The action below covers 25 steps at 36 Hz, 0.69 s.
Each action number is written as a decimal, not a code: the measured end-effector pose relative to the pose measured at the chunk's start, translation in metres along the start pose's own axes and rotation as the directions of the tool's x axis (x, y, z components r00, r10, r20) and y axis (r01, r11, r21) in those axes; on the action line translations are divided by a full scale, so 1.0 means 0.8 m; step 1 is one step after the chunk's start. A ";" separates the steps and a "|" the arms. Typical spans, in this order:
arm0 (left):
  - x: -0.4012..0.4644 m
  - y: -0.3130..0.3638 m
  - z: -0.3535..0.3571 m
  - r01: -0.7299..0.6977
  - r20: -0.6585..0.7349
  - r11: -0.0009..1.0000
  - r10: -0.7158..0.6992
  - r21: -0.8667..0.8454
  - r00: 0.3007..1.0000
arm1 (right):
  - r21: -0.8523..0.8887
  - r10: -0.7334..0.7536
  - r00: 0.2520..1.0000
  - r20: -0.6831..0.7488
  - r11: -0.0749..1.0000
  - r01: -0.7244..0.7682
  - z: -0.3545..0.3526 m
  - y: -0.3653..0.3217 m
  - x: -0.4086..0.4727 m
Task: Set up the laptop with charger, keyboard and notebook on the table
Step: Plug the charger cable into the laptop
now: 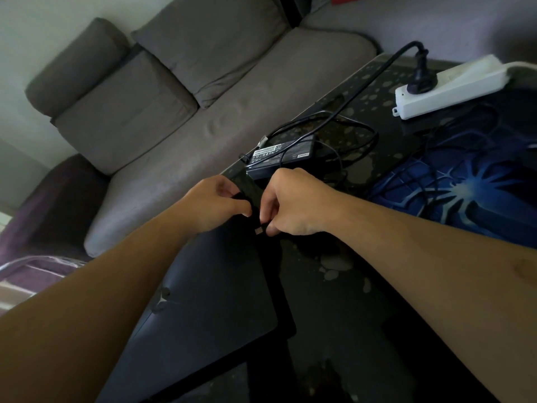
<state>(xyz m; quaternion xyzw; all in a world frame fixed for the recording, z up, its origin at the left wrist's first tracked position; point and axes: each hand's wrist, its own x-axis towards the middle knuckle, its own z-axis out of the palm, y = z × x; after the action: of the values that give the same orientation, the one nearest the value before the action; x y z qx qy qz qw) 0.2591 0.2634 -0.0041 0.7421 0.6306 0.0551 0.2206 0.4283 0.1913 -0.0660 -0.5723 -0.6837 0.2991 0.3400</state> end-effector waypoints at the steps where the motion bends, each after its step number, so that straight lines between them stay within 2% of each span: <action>1: -0.001 0.000 0.000 0.002 0.001 1.000 -0.002 -0.003 1.000 | -0.004 -0.001 1.000 0.008 1.000 0.001 -0.001 0.001 0.000; 13: 0.000 -0.012 -0.001 0.020 -0.006 0.992 -0.021 -0.127 1.000 | -0.008 0.015 0.986 -0.165 1.000 -0.017 0.017 0.000 0.004; 25: 0.000 -0.026 0.000 -0.034 0.021 0.982 0.038 -0.184 0.999 | -0.001 -0.009 0.999 -0.043 1.000 0.009 0.004 -0.001 0.000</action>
<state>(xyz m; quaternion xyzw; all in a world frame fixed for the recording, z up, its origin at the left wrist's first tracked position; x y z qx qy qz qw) 0.2397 0.2656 -0.0121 0.7305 0.6065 0.1078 0.2947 0.4250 0.1908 -0.0671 -0.5757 -0.6788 0.2848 0.3558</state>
